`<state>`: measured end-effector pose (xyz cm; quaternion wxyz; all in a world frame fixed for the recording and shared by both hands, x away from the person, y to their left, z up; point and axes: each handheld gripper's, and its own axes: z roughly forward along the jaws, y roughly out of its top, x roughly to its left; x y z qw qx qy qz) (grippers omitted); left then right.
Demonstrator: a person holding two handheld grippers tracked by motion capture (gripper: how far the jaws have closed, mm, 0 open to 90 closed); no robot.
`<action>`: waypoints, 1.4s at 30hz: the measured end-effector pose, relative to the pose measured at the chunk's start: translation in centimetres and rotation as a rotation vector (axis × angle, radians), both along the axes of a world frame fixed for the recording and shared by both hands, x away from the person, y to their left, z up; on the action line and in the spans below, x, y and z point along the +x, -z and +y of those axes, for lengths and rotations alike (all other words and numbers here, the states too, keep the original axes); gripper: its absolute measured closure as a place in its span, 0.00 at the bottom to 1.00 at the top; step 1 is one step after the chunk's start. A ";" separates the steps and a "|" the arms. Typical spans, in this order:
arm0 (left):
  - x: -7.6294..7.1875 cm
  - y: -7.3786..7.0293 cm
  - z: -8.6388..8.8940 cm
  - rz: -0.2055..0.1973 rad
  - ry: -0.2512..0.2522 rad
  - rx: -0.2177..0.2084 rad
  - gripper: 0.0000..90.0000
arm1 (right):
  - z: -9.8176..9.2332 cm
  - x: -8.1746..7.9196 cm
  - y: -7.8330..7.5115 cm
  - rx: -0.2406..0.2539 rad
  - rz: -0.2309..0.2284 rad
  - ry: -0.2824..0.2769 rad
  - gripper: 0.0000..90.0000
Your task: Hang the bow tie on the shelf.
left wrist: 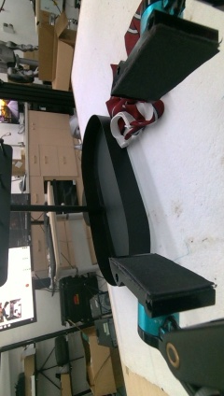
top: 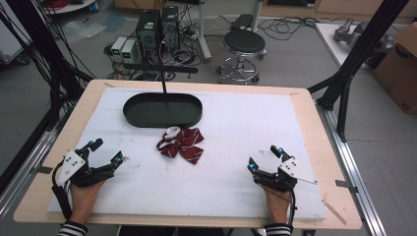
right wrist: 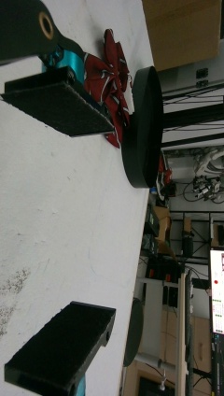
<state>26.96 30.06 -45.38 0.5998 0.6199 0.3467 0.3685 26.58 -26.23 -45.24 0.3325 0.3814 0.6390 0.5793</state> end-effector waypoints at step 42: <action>2.7 -5.0 -2.0 0.092 0.086 0.120 0.19 | 0.2 -0.1 0.0 -0.015 0.001 0.005 0.10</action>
